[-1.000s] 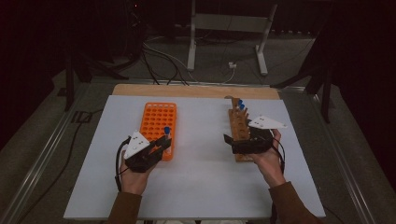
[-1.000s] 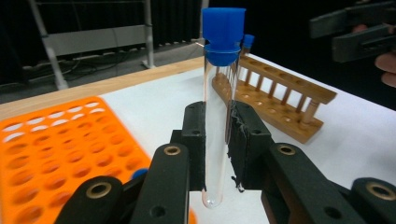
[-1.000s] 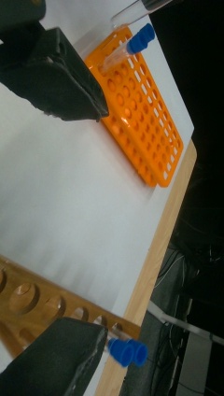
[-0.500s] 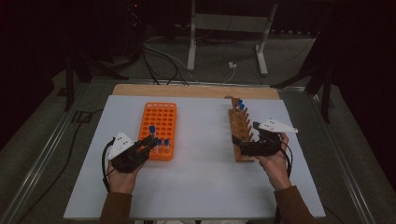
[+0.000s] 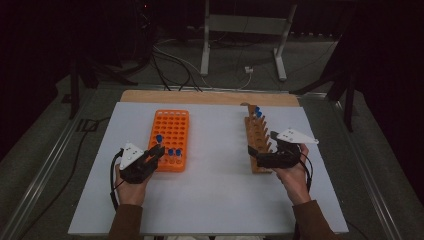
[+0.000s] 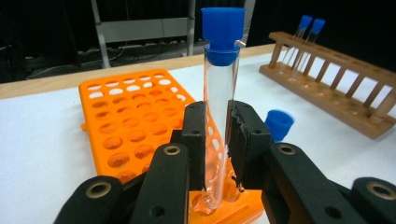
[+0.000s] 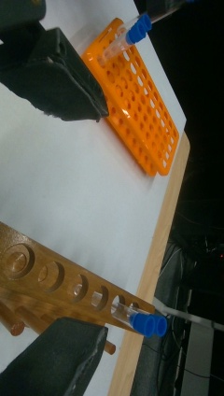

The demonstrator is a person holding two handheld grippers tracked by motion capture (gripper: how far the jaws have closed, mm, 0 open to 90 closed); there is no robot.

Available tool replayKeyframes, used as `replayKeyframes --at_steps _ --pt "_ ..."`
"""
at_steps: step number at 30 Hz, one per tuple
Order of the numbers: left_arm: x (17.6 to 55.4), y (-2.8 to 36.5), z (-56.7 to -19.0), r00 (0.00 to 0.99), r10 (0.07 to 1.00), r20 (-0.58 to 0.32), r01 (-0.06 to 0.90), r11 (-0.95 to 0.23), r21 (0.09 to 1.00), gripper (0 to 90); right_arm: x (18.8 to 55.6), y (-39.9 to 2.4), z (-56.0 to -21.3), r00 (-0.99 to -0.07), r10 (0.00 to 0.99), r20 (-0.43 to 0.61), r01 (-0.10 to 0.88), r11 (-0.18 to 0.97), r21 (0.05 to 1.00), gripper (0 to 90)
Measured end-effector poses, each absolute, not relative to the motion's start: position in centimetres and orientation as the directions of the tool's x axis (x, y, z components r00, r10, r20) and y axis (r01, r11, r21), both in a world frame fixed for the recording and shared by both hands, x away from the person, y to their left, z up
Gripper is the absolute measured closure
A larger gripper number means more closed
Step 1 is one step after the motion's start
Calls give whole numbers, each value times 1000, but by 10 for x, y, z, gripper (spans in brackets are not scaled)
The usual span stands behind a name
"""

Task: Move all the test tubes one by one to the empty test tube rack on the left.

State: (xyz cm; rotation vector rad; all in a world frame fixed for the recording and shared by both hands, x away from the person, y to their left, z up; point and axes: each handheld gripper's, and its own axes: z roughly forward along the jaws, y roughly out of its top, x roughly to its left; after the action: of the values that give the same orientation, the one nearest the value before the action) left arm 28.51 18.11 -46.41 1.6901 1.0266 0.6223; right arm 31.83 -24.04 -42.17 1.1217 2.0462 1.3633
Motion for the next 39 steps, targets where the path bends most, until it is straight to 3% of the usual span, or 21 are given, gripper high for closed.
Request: replayKeyframes --at_steps 17,39 --pt "293 180 -490 525 850 -54 406 -194 893 782 316 -235 -424 -593 802 69 379 203 903 0" --pt "289 174 -494 541 841 26 427 -301 853 783 316 -235 -425 -600 797 64 377 211 902 0"
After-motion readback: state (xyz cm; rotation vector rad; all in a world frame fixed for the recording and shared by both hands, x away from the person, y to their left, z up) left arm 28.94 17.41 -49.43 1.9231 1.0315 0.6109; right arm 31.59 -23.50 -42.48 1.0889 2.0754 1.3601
